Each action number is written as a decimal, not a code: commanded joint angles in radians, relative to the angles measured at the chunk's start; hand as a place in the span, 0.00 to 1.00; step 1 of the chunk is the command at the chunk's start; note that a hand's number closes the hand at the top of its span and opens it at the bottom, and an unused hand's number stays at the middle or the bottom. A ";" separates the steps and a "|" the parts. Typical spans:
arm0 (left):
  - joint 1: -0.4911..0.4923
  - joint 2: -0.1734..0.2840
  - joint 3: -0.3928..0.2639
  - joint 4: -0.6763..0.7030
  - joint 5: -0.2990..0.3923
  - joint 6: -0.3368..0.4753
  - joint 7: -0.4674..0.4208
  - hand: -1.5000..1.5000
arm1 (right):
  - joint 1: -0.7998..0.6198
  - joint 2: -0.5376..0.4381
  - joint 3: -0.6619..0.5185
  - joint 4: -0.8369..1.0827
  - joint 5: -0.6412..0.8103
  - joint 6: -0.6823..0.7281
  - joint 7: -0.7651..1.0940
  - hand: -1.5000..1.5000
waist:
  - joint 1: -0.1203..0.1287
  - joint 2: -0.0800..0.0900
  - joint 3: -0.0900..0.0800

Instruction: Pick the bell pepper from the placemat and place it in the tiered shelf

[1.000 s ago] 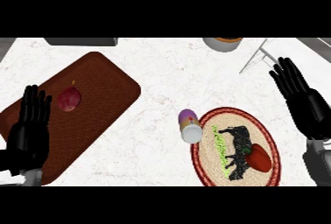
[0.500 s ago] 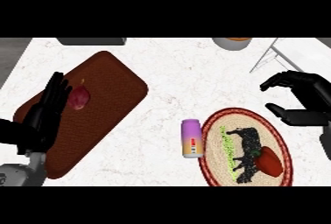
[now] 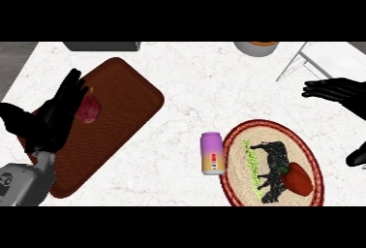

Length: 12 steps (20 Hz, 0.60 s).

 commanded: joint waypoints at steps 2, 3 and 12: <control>-0.002 0.038 0.031 0.004 0.014 -0.026 0.035 0.50 | -0.039 -0.175 0.038 -0.116 0.055 0.207 0.029 0.00 | -0.005 -0.013 -0.002; 0.012 0.021 0.016 0.023 0.006 -0.042 0.000 0.50 | -0.043 -0.163 0.069 -0.158 0.149 0.176 0.023 0.00 | -0.001 -0.009 -0.002; -0.046 0.017 0.046 0.084 0.012 -0.049 0.008 0.50 | -0.057 -0.229 0.160 -0.633 0.686 -0.108 0.007 0.00 | -0.028 -0.007 0.001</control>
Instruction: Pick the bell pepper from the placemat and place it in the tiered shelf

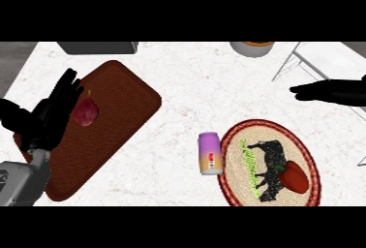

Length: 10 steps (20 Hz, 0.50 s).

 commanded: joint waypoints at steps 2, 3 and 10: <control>0.037 -0.005 -0.003 -0.091 -0.020 0.044 0.039 0.50 | 0.151 -0.025 0.039 -0.238 0.233 -0.111 -0.043 0.00 | -0.004 -0.006 0.000; -0.011 -0.017 0.011 0.022 -0.003 -0.009 0.005 0.50 | 0.214 0.005 0.102 -0.232 0.350 -0.167 -0.091 0.00 | -0.014 0.004 0.000; -0.030 -0.051 0.032 0.043 -0.034 -0.030 -0.002 0.50 | 0.382 0.033 0.177 -0.336 0.572 -0.246 -0.036 0.00 | 0.002 0.004 -0.002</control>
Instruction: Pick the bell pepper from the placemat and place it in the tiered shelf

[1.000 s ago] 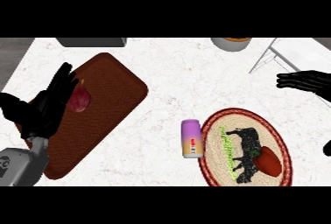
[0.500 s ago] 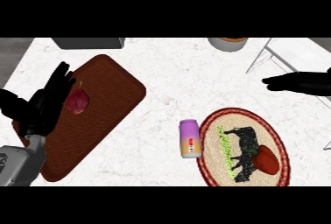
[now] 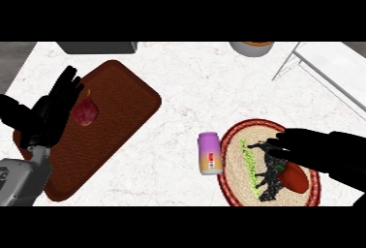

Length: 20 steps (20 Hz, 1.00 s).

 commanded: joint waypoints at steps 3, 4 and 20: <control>-0.024 -0.031 -0.002 -0.037 -0.036 0.033 0.057 0.50 | 0.085 -0.022 0.023 -0.038 0.224 -0.068 0.015 0.00 | 0.008 0.001 -0.001; 0.019 -0.036 -0.012 -0.010 -0.036 -0.018 0.000 0.50 | 0.090 0.016 0.075 -0.016 0.286 -0.093 0.041 0.00 | 0.013 0.002 -0.001; -0.031 -0.080 0.108 0.011 -0.102 -0.085 0.051 0.50 | 0.235 0.103 0.008 0.057 0.569 -0.175 -0.085 0.00 | 0.010 0.002 -0.001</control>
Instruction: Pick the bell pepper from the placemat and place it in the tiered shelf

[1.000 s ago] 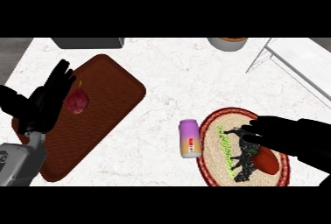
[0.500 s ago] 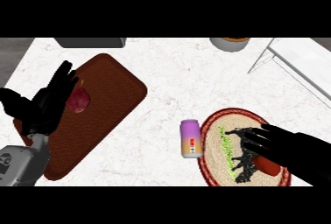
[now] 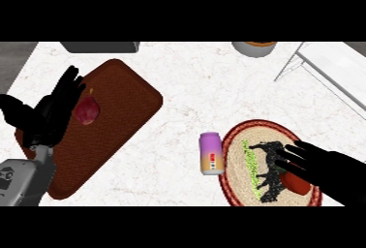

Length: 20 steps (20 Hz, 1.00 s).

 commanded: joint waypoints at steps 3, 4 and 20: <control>0.006 -0.028 0.040 0.006 -0.023 -0.050 0.013 0.50 | 0.002 0.055 -0.041 0.024 0.072 0.023 -0.061 0.00 | 0.001 0.000 0.000; -0.019 -0.025 0.046 0.019 -0.026 -0.045 0.008 0.50 | 0.001 0.125 0.025 0.123 0.127 -0.068 -0.051 0.00 | 0.003 0.001 0.000; 0.035 -0.054 0.127 -0.037 -0.075 -0.125 0.032 0.50 | -0.067 0.317 -0.006 0.333 0.289 -0.092 -0.110 0.00 | 0.007 0.000 0.000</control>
